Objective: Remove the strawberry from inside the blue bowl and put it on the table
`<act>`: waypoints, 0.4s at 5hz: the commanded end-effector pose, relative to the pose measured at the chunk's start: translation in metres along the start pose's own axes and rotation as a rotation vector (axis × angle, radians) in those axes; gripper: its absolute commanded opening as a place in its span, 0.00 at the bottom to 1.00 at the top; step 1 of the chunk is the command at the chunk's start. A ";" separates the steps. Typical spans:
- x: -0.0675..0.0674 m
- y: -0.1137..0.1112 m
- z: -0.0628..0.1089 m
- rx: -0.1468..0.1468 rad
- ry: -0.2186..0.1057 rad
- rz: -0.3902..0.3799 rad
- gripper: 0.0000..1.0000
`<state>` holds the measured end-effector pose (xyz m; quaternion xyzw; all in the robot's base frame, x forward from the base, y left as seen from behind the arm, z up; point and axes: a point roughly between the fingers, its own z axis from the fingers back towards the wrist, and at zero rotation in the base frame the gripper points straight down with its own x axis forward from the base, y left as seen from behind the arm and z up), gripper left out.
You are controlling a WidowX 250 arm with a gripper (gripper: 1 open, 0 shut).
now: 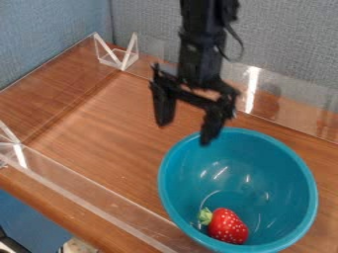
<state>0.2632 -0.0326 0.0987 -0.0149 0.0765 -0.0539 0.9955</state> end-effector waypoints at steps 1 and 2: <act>-0.021 -0.033 0.006 -0.010 -0.088 -0.094 1.00; -0.036 -0.059 -0.007 -0.011 -0.107 -0.185 1.00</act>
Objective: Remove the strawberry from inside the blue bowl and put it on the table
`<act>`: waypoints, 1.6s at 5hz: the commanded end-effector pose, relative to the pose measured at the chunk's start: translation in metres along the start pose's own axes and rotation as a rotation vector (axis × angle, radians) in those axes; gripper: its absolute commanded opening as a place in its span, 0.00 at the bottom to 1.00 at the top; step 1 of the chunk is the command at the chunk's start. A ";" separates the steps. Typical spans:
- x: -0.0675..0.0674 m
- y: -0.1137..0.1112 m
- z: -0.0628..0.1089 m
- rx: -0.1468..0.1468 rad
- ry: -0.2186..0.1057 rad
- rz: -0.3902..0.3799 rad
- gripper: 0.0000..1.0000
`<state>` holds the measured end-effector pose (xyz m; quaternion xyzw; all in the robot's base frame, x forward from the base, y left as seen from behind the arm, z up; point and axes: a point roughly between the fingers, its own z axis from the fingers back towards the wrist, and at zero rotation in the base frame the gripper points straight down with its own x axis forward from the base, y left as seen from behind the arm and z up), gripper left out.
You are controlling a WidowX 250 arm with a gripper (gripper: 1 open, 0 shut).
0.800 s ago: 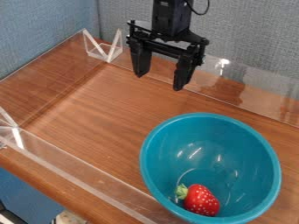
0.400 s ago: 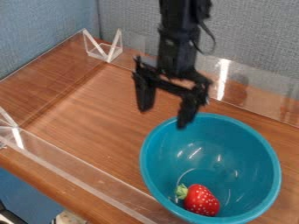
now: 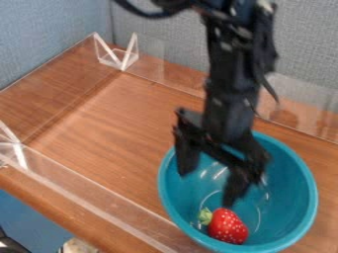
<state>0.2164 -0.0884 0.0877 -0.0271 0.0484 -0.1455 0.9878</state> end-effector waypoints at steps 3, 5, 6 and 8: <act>0.003 -0.007 -0.033 -0.009 -0.101 -0.011 1.00; 0.006 -0.004 -0.046 -0.009 -0.120 0.007 0.00; 0.004 -0.005 -0.044 -0.006 -0.131 -0.002 0.00; -0.001 -0.007 -0.039 0.000 -0.151 -0.022 0.00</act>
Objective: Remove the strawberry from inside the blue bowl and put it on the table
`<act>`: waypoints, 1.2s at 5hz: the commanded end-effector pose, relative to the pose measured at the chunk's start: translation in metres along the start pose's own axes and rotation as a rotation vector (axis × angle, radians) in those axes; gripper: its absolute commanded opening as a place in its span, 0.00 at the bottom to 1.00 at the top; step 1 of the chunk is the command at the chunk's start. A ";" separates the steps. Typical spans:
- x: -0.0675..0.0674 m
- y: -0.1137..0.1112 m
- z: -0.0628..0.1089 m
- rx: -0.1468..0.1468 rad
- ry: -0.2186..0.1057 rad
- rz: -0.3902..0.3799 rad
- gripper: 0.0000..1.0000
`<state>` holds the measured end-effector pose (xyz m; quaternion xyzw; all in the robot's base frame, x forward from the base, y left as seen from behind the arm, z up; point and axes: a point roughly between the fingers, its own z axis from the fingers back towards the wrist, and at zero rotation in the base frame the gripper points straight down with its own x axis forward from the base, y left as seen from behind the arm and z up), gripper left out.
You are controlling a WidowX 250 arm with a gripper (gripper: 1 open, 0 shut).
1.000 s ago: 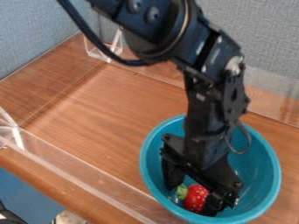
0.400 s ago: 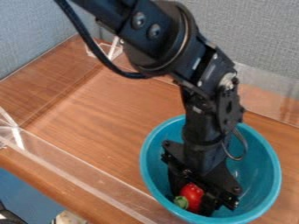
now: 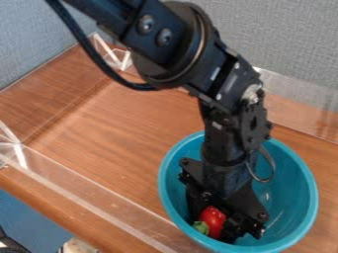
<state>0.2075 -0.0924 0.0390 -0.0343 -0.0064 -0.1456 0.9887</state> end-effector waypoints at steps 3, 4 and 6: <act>0.003 -0.007 0.015 0.001 -0.073 -0.043 0.00; 0.004 -0.008 0.017 0.002 -0.085 -0.049 0.00; 0.005 -0.009 0.019 0.004 -0.104 -0.061 0.00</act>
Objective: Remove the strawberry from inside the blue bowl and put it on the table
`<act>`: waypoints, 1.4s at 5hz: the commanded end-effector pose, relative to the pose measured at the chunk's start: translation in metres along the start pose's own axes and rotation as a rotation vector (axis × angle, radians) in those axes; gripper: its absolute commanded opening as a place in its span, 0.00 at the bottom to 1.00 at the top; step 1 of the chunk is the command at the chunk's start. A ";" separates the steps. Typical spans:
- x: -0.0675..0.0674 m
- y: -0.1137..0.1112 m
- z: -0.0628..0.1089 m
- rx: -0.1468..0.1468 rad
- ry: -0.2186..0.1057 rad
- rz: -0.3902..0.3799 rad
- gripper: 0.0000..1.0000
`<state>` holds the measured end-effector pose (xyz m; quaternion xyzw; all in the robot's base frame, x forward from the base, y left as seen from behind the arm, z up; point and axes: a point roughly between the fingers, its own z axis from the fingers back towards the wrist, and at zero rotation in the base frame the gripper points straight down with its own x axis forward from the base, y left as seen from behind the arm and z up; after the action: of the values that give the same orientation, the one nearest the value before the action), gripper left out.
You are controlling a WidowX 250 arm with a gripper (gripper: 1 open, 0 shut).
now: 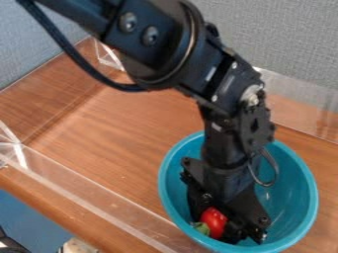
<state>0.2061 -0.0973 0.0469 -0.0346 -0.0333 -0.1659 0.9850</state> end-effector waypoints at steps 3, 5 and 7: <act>0.005 -0.003 0.018 0.003 -0.082 -0.031 0.00; 0.006 0.001 0.029 0.018 -0.101 -0.046 0.00; 0.009 0.005 0.037 0.034 -0.116 -0.059 0.00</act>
<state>0.2045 -0.0910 0.0671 -0.0201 -0.0585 -0.1962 0.9786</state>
